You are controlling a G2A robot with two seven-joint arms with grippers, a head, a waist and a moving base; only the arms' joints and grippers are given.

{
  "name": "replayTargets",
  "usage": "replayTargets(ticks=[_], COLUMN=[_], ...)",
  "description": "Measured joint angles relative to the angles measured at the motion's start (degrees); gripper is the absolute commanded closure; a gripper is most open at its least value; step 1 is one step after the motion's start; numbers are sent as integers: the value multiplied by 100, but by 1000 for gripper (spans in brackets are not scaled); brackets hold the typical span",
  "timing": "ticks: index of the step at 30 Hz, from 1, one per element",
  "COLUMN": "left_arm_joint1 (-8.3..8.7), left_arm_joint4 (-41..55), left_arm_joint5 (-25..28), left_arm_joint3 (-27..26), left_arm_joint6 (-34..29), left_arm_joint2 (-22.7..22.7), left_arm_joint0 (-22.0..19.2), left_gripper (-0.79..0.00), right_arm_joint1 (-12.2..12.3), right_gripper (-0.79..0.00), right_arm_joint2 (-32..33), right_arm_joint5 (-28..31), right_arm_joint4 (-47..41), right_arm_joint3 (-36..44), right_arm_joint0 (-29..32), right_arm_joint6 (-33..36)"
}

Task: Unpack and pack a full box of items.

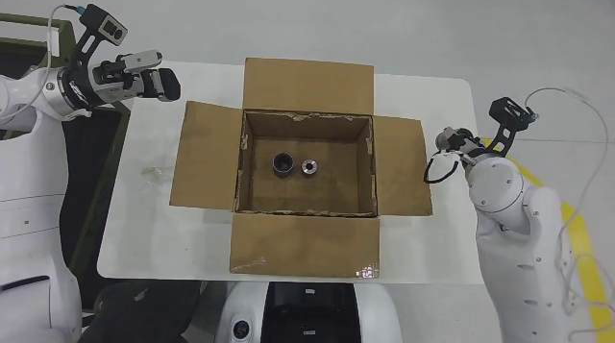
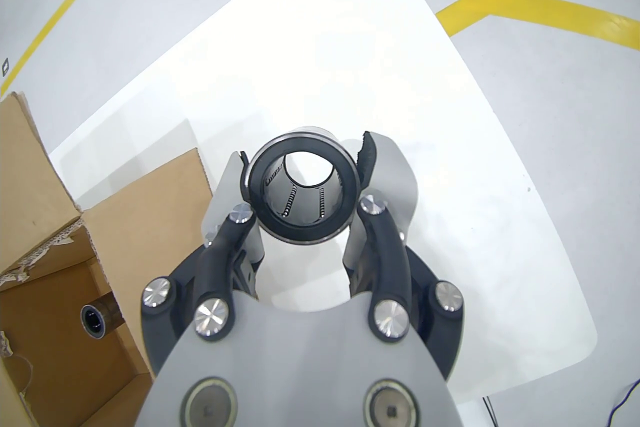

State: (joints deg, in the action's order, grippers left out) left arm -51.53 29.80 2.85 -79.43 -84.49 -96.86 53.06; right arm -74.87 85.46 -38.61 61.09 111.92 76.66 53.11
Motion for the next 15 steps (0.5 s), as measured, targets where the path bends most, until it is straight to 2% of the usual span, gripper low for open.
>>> replayTargets(ticks=[7,15], left_arm_joint1=[0,0], left_arm_joint4=[0,0], left_arm_joint5=[0,0], left_arm_joint3=[0,0], left_arm_joint6=[0,0], left_arm_joint2=[0,0], left_arm_joint0=[0,0], left_gripper=[-785,-785], right_arm_joint1=[-5,1], right_gripper=[0,0], right_arm_joint2=[19,111], right_arm_joint5=[28,-182], right_arm_joint4=[11,77], right_arm_joint3=[-177,-899], right_arm_joint0=[46,-280], right_arm_joint6=[-219,64])
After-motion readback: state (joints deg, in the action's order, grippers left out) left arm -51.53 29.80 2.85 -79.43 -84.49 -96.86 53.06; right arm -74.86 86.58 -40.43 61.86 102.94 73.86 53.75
